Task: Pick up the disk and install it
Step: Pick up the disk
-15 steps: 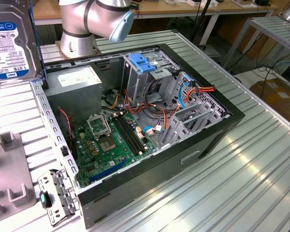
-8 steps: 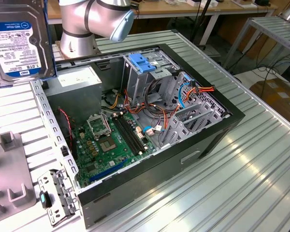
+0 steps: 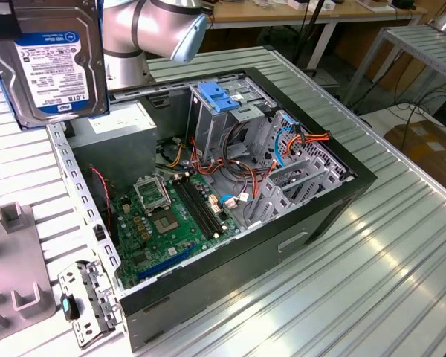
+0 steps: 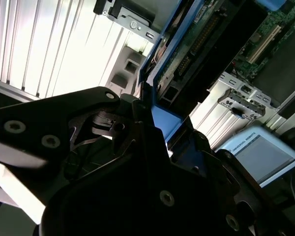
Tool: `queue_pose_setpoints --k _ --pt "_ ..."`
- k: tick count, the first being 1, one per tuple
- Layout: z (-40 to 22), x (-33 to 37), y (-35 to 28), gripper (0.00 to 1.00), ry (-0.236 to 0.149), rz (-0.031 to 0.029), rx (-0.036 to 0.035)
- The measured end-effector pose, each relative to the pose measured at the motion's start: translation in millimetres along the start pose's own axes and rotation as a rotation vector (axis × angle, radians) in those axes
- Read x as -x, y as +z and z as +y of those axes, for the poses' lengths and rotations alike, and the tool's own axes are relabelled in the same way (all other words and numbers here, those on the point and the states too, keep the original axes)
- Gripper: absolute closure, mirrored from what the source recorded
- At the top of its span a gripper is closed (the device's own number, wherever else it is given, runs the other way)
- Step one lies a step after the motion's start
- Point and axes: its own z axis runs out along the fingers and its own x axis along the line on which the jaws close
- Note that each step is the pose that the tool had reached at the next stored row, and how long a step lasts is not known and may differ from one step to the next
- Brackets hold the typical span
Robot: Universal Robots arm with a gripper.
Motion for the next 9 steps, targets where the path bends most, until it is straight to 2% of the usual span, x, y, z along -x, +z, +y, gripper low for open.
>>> queue_pose_setpoints --k 5,6,9 --pt "-15.2 0.8 -0.4 0.63 0.0 0.0001 0.0012" --pt "-20.1 1.1 -0.5 0.63 0.0 0.0 0.0016" --pt "-29.9 1.5 -0.7 0.63 0.0 0.0001 0.0024"
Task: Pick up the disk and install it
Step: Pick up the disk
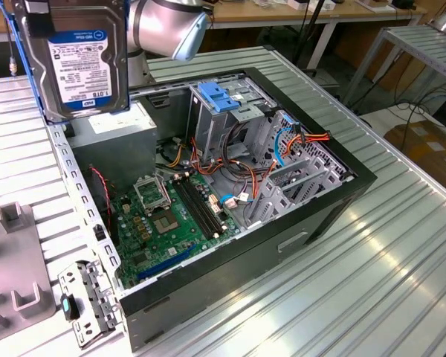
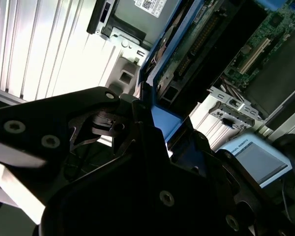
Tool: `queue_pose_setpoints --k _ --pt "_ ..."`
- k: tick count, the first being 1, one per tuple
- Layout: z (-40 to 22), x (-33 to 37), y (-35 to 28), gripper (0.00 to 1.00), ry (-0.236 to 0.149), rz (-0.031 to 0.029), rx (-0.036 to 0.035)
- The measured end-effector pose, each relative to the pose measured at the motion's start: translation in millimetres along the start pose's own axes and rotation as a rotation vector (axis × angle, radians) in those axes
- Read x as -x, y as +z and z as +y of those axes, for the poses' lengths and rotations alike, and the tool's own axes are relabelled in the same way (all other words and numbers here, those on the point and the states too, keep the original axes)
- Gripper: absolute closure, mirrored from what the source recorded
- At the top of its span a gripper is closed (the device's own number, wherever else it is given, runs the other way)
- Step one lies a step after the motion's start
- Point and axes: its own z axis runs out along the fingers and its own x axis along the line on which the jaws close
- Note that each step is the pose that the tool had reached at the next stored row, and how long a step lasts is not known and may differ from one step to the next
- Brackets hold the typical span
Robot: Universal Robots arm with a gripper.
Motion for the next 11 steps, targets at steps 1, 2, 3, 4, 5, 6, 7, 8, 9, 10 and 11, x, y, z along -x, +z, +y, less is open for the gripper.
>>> queue_pose_setpoints --k 1,2,3,4,5,6,7,8,9,10,11 --pt "-2.8 0.2 -0.1 0.63 0.0 0.0001 0.0003" --pt "-5.2 0.2 0.0 0.63 0.0 0.0001 0.0004" --pt "-6.5 -1.4 0.1 0.63 0.0 0.0001 0.0005" --pt "-7.1 -2.5 0.3 0.63 0.0 0.0002 0.0005" --pt "-7.5 -3.9 0.4 0.63 0.0 0.0001 0.0005" --pt "-8.0 -6.5 0.7 0.63 0.0 0.0001 0.0005" --pt "-8.3 -8.5 0.8 0.63 0.0 0.0001 0.0005" --pt "-9.0 -12.8 1.2 0.63 0.0 0.0001 0.0005" --pt "-9.8 -15.8 1.4 0.63 0.0 0.0002 0.0006" --pt "-10.6 -17.5 1.5 0.63 0.0 0.0001 0.0006" --pt "-13.0 -19.9 1.9 0.63 0.0 0.0001 0.0004"
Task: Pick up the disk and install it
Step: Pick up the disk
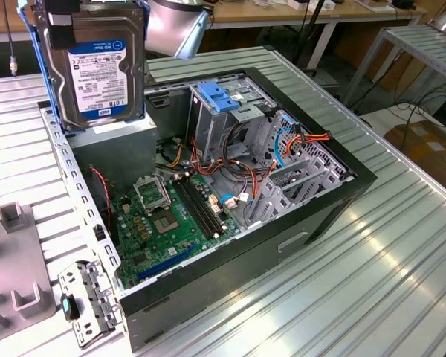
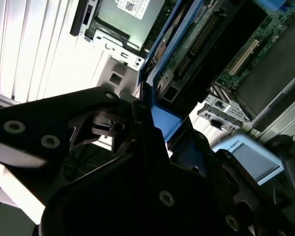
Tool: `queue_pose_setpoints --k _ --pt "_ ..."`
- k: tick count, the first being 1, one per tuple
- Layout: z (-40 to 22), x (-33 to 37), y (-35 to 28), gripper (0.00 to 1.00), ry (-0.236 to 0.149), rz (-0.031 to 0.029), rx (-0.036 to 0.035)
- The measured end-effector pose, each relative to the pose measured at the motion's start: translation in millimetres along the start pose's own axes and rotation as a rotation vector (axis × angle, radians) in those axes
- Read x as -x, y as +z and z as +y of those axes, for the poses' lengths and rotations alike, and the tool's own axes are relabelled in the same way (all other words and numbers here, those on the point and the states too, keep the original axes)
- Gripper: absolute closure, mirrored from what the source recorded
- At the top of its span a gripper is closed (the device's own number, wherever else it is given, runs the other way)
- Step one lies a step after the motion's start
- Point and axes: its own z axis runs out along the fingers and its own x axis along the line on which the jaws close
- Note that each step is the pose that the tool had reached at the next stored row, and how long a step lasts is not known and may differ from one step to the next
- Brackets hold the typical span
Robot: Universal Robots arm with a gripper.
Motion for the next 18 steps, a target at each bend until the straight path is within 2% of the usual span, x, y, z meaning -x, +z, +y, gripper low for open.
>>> queue_pose_setpoints --k 6,10,18 --pt "-15.2 -3.2 0.6 0.63 0.0 0.0003 0.0001" --pt "-37.9 -5.2 1.0 0.63 0.0 0.0001 0.0002" --pt "-53.9 -14.3 2.0 0.63 0.002 0.0002 0.0003"
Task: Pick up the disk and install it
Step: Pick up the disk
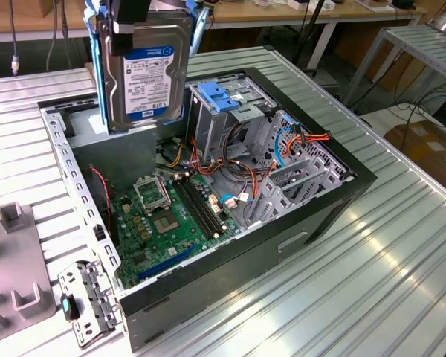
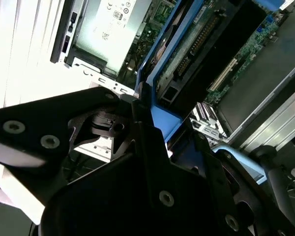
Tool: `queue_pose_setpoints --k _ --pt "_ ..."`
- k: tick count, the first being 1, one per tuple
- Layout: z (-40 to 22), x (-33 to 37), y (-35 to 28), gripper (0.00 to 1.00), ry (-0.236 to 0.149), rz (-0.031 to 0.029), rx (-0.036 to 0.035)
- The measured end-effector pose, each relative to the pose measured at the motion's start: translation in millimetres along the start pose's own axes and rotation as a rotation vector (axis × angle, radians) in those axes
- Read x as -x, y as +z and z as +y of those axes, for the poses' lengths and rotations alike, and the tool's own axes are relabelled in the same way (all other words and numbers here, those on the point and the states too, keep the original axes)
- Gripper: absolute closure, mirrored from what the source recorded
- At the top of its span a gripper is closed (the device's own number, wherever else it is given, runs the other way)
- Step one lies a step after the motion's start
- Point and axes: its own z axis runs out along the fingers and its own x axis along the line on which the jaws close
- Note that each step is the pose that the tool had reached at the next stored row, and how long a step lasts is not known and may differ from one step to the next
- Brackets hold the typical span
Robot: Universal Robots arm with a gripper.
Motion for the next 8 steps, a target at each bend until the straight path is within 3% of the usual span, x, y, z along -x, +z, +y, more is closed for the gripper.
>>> queue_pose_setpoints --k 8 --pt "-18.0 -11.4 1.9 0.63 0.003 -0.0001 0.0001"
